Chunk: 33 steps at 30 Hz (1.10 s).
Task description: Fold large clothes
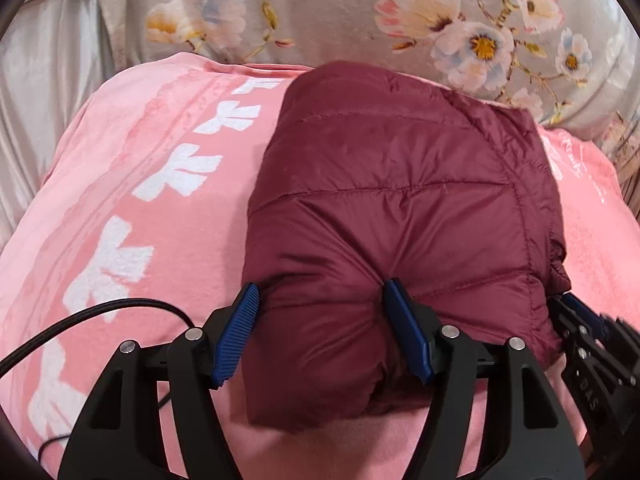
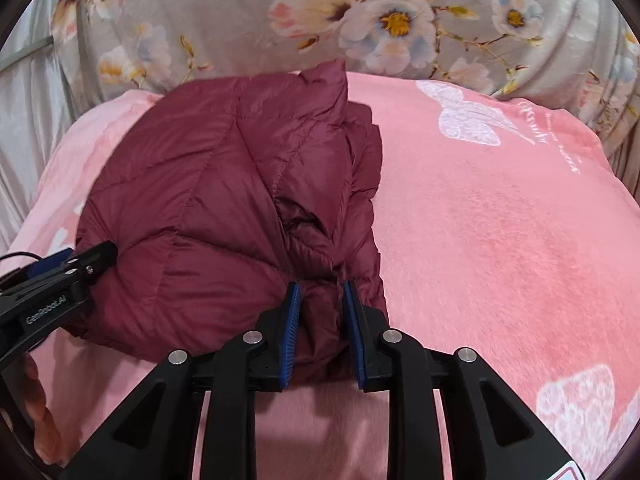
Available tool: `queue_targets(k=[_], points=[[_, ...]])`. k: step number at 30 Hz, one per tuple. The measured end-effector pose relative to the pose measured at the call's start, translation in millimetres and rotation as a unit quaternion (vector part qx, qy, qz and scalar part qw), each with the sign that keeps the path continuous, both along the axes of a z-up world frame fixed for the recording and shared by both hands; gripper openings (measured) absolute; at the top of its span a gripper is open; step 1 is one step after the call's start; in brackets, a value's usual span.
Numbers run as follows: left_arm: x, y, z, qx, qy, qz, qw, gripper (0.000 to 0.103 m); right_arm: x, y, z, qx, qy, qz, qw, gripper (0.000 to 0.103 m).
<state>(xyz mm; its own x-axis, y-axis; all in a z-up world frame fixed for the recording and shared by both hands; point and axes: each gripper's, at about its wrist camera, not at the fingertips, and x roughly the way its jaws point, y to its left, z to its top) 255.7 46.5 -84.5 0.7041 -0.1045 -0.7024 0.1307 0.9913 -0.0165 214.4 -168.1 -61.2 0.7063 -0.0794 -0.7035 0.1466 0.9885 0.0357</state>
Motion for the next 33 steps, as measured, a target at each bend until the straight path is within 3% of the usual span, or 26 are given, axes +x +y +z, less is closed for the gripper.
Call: queue_targets(k=[5, 12, 17, 23, 33], points=[[-34.0, 3.0, 21.2, -0.011, -0.02, 0.007, 0.9997, 0.063, -39.5, 2.4, 20.8, 0.004, -0.024, -0.001, 1.0, 0.054], [-82.7, -7.5, 26.2, -0.01, -0.025, 0.01, 0.9996, 0.063, -89.8, 2.6, 30.5, -0.014, -0.035, -0.005, 0.999, 0.063], [-116.6, -7.9, 24.1, -0.015, -0.021, 0.027, 0.9993, 0.063, -115.7, 0.1, 27.0, -0.008, -0.035, -0.003, 0.999, 0.065], [-146.7, -13.8, 13.4, 0.005, -0.041, 0.044, 0.9982, 0.071, -140.6, 5.7, 17.6, -0.026, -0.041, 0.005, 0.999, 0.069], [-155.2, -12.6, -10.5, -0.004, -0.05, 0.069, 0.9964, 0.079, -151.7, 10.7, 7.7, -0.038, -0.043, 0.017, 0.998, 0.072]])
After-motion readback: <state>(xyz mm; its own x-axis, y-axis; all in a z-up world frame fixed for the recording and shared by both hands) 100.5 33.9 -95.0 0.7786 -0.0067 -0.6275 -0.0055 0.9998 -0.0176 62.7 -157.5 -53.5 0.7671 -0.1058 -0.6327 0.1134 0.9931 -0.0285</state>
